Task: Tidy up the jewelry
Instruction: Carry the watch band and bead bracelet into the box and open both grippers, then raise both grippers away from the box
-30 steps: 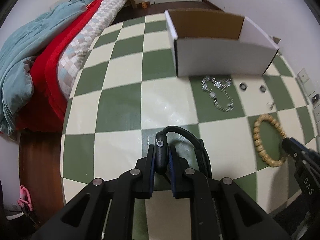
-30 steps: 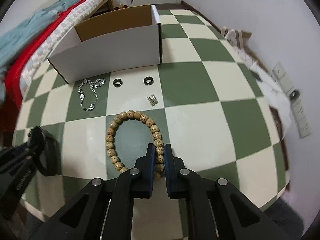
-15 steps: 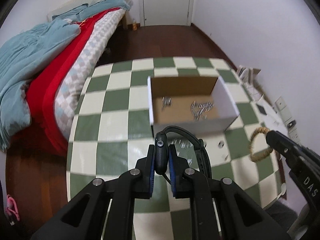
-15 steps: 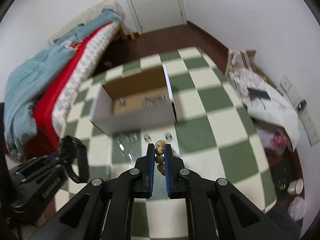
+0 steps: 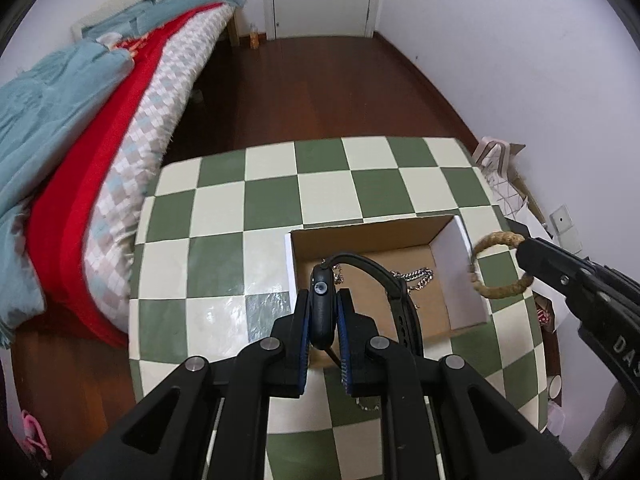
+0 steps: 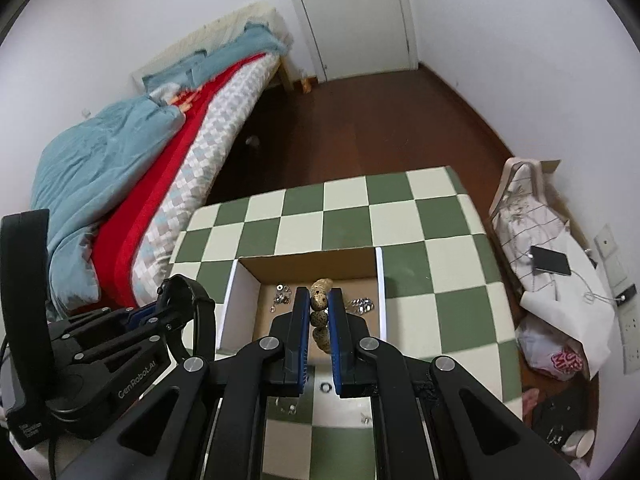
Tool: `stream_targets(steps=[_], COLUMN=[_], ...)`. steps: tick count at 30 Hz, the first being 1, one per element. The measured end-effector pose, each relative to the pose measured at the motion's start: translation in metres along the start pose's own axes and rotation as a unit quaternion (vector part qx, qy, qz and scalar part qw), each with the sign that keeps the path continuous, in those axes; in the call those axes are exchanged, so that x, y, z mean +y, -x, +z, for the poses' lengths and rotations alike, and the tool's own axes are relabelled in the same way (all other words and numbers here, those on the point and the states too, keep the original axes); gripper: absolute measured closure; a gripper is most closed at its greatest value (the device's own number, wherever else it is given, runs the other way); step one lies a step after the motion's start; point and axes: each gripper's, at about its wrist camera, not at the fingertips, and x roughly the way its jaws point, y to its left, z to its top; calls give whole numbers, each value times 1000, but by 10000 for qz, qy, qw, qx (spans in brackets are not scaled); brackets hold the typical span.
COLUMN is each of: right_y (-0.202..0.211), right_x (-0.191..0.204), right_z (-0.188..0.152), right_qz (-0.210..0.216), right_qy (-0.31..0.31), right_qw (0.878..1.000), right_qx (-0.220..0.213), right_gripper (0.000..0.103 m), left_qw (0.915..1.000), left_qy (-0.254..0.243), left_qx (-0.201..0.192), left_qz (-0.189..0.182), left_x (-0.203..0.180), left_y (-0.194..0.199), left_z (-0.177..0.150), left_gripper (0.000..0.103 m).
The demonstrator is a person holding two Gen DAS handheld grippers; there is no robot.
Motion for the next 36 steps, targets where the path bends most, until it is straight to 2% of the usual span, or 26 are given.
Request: stream_targets(steps=[5,10,11,12,13,14,15,16,17,18,20,22,24,25,26,32,36], right_y=[-43,-80,-86,-93,-98,-101,-102,-101,-99,-97,-91,-85,-81,-79,-77,-81,-76], right_x=[-12,-18,-19,-23,-25,-27,-29,-29,-31,-32,-33,-33,-30,-28,-26,-15,-10], right_z=[21,32,33,34,35,35,34,33,31,30,26,21,15,11,7,-20,-33], right_qz=[74,272,325,358,367,345,281,220,135,97,-74,-235,-567,-709,-848,-1154,-1250], right_qy=[-154,-317,-389,-490,-527,-549,-545,-524,-479,-458,-387,-311,-116,-18,86,417,450], right_qw=[9990,9956,9943,9927,9914,9906,9907,9911,9918,9923,9931,9937,9931,9924,9914,9856,9852], right_qx=[416,833,934,1043,1141,1201,1213,1207,1175,1148,1102,1054,1023,1008,997,1166,1084], right_gripper=[94,93,93,93,92,84,75,53,41,40,40,40,29,14,5,0,0], left_qw=[9996,9989,9989,9990,9994,9994,9993,9992,9990,9987,9983,9976,9965,9961,9958,9940,9925], left_qy=[-91,-18,0,21,52,92,129,139,165,205,229,273,298,313,317,292,321], left_qx=[277,471,459,390,281,209,133,100,62,37,14,-31,-95,-137,-164,-266,-383], left_qz=[-41,42,121,199,214,242,313,354,409,467,532,642,771,816,842,1023,1119], left_x=[-5,-4,-3,-2,0,3,6,8,11,14,19,24,29,30,31,33,32], left_y=[-24,-38,-38,-36,-32,-29,-26,-25,-23,-22,-21,-19,-17,-16,-15,-9,-1], left_z=[12,20,22,23,24,24,24,24,23,21,17,11,3,-1,-4,-25,-40], left_gripper=[93,87,74,53,42,25,18,18,17,9,0,0,0,0,0,0,0])
